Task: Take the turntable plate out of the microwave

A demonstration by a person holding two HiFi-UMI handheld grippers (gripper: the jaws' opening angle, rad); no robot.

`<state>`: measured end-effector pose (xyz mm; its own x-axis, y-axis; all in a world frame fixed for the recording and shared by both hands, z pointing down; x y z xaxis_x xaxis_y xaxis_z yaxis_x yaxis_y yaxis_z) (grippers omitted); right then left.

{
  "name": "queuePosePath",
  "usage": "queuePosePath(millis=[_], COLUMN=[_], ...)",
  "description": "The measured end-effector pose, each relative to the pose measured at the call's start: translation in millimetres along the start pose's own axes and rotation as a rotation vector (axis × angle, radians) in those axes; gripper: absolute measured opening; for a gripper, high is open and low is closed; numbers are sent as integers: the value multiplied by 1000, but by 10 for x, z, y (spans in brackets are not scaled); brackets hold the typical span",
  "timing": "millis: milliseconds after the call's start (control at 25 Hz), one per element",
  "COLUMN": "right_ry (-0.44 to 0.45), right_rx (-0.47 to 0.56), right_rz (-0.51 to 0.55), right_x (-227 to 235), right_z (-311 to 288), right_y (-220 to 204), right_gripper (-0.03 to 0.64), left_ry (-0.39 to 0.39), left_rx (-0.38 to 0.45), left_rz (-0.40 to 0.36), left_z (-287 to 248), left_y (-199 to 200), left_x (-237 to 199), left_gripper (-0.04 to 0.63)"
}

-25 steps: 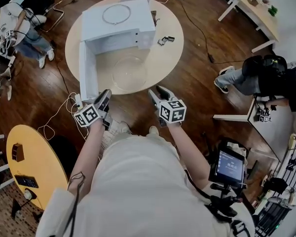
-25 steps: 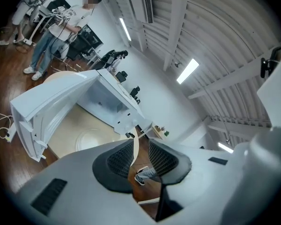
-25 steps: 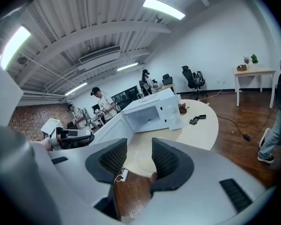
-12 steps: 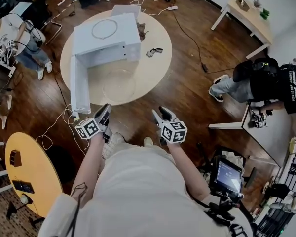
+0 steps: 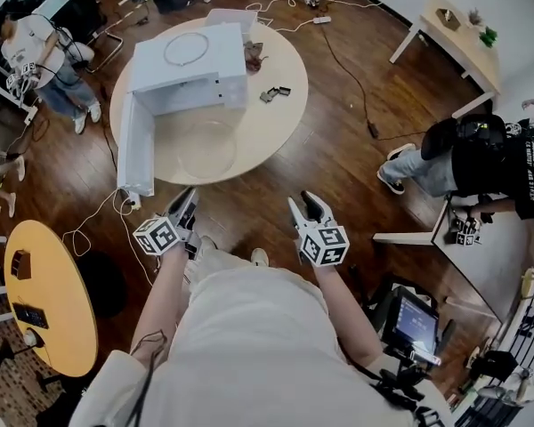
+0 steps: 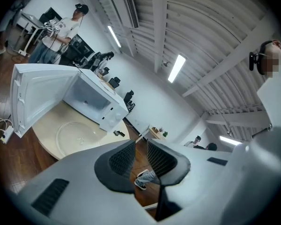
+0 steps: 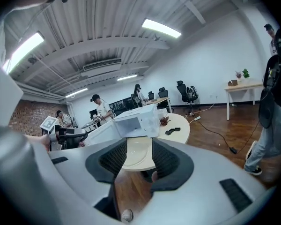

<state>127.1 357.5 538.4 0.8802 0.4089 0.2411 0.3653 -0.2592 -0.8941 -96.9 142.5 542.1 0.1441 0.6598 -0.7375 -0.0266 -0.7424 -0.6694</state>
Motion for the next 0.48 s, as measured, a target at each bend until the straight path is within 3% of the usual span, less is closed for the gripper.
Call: queuePosePath(millis=[480], right_ry=[-46], right_rx=[110], right_rz=[125], right_x=[259], right_z=[223], right_y=[72], right_gripper=[167], left_ry=[112], left_rx=[2], left_rz=[-75], left_z=[503], left_y=[-131], left_x=[197], left_gripper=[75])
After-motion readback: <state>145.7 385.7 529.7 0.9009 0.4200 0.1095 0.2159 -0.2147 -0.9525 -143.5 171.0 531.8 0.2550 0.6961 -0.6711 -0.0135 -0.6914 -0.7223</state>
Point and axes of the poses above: the fingertips, and each gripper's own axes: z backward along the fingers, x to its right, y out of its top, the point moved 3 cm from there along z, backward along the fingers, and after that the axes turned 10 degrees about -y, right-handed, at the moved point
